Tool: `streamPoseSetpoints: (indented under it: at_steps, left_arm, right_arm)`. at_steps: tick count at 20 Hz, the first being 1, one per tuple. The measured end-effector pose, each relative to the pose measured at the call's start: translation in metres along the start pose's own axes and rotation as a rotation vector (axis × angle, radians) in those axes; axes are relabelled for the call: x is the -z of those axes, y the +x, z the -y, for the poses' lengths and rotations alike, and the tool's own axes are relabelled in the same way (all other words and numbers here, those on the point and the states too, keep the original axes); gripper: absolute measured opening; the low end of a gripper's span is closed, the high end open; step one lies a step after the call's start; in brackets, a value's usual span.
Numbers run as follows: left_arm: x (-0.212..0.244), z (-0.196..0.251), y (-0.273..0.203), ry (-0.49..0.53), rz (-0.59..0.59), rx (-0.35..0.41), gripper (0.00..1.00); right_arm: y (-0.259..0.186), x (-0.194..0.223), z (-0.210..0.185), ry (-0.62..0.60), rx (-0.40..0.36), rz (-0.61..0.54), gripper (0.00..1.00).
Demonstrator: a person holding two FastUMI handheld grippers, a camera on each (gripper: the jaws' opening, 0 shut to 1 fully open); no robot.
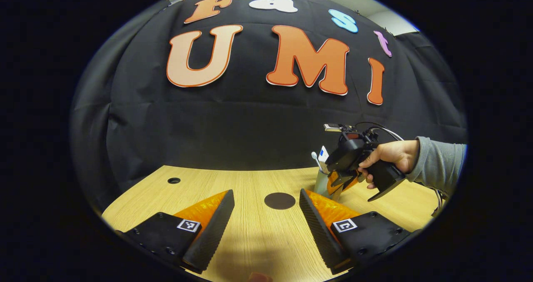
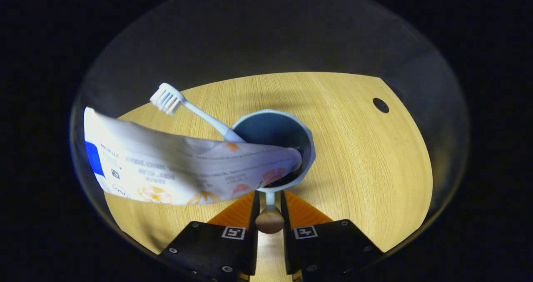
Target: Put the toothbrush and toothpaste on the desktop into the cup, then pick up the cup and place it on the coaster on the desktop.
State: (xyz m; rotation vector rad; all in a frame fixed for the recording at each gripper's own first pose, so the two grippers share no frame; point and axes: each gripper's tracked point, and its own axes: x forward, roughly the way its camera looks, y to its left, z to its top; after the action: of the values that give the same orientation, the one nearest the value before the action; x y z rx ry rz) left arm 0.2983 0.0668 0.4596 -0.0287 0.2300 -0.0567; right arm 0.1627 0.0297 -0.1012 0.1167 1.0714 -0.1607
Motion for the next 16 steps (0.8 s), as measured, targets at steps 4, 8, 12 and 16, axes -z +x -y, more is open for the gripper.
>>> streamPoseSetpoints:
  at_steps: [4,8,12,16]
  left_arm:
    - [0.002,0.005,-0.005,0.006,0.004,0.002,0.99]
    - [0.003,0.007,-0.009,0.004,0.006,0.004,0.99]
    - [0.005,0.007,-0.013,0.003,0.004,0.001,0.99]
    - [0.008,0.004,-0.017,-0.004,0.002,-0.004,0.99]
  right_arm:
    - [0.002,-0.003,0.001,-0.031,0.001,0.021,0.23]
    - [0.0,-0.008,-0.005,-0.045,-0.061,0.045,0.22]
    - [-0.001,-0.019,-0.007,-0.112,-0.083,0.105,0.21]
    - [0.004,-0.02,-0.009,-0.169,-0.126,0.127,0.21]
